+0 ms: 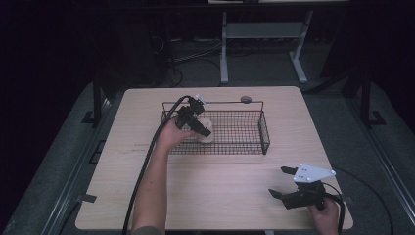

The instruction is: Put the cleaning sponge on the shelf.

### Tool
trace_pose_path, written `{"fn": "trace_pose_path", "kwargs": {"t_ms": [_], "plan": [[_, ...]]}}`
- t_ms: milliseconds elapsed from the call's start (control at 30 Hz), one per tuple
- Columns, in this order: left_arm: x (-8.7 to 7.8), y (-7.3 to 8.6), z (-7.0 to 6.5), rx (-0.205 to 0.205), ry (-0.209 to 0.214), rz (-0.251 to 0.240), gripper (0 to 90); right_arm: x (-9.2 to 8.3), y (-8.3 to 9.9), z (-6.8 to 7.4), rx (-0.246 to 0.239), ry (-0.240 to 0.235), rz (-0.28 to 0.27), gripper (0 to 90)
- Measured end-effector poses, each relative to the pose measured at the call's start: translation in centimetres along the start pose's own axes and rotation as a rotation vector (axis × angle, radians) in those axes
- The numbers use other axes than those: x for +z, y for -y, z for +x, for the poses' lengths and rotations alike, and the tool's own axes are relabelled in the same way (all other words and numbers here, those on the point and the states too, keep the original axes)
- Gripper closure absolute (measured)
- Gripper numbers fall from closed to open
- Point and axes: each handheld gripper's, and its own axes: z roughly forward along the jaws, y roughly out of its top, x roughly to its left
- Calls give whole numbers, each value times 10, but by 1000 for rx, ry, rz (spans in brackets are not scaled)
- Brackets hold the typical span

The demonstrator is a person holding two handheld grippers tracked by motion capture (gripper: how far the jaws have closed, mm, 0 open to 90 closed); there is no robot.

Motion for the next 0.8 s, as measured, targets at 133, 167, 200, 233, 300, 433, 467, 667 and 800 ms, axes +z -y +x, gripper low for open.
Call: {"fn": "trace_pose_path", "kwargs": {"t_ms": [133, 167, 200, 233, 300, 433, 467, 667, 800], "plan": [[4, 1, 0, -11, 5, 5, 260, 0, 0, 0, -4, 1, 1, 136], [4, 1, 0, -11, 5, 5, 260, 0, 0, 0, -4, 1, 1, 135], [5, 1, 0, -17, -3, 8, 261, 0, 0, 0, -5, 2, 1, 136], [5, 1, 1, -18, -4, 13, 261, 0, 0, 0, -4, 1, 0, 136], [4, 1, 2, -16, 0, 11, 261, -1, 0, 0, -4, 1, -1, 136], [3, 1, 2, -13, -4, 13, 253, -1, 0, 0, -4, 3, -3, 136], [2, 1, 1, -15, -7, 13, 253, -1, 0, 0, -4, 2, -3, 135], [0, 1, 0, -11, -8, 13, 235, -1, 0, 0, -3, 1, -2, 136], [-4, 2, 0, -11, -16, 9, 224, -1, 0, 0, 0, -3, -3, 136]]}}
